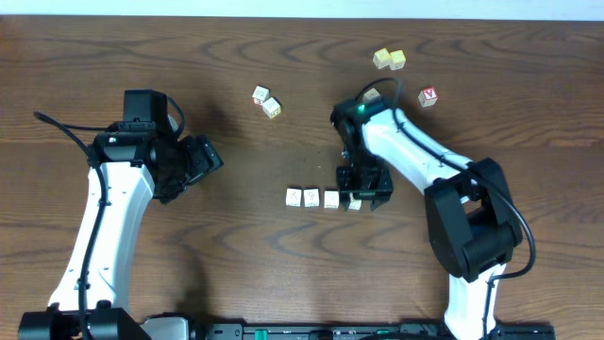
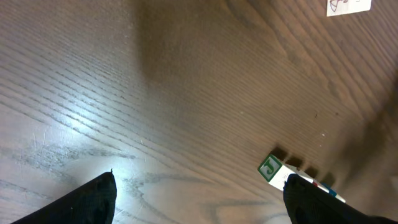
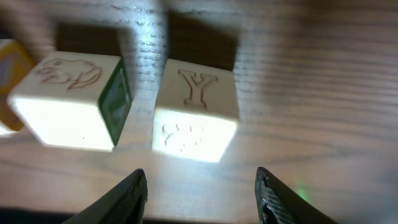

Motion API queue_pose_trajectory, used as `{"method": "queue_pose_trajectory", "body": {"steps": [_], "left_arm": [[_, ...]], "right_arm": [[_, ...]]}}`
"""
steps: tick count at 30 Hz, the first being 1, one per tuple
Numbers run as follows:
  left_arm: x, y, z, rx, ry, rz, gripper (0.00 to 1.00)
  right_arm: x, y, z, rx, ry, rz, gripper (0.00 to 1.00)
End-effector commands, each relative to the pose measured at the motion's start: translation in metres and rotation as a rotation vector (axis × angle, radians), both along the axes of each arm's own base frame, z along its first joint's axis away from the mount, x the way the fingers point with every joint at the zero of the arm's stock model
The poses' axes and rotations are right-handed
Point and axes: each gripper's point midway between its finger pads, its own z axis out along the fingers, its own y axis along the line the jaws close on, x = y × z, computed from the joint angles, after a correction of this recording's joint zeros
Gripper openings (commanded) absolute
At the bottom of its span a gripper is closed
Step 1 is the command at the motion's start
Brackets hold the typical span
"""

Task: Lift 4 blocks
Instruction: 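Place the 'Y' block at the right end of the row, then raise and pull the right gripper back to the right side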

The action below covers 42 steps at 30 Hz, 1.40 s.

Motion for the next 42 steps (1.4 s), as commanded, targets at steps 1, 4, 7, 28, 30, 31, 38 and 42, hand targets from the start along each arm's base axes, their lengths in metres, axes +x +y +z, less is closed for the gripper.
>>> {"method": "queue_pose_trajectory", "body": {"steps": [1,4,7,28,30,31,38,42], "left_arm": [[-0.002,0.001,-0.001,0.002,0.007,0.005,0.86],[-0.002,0.001,-0.001,0.002,0.007,0.005,0.86],[-0.002,0.001,-0.001,0.002,0.007,0.005,0.86],[-0.002,0.001,-0.001,0.002,0.007,0.005,0.86],[-0.002,0.001,-0.001,0.002,0.007,0.005,0.86],[-0.002,0.001,-0.001,0.002,0.007,0.005,0.86],[-0.002,0.001,-0.001,0.002,0.007,0.005,0.86],[-0.002,0.001,-0.001,0.002,0.007,0.005,0.86]], "right_arm": [[0.024,-0.004,0.022,0.036,-0.053,0.011,0.54],[0.039,-0.020,0.038,-0.023,-0.094,-0.005,0.45],[0.056,-0.039,0.058,-0.088,-0.177,-0.054,0.47],[0.078,-0.137,0.056,-0.206,-0.408,-0.297,0.99],[0.071,-0.133,0.043,-0.172,-0.377,-0.309,0.99],[0.068,-0.131,0.039,-0.155,-0.361,-0.312,0.99],[0.044,-0.104,0.037,0.005,-0.237,-0.269,0.97],[0.030,-0.100,0.042,0.031,-0.183,-0.260,0.91]]}}
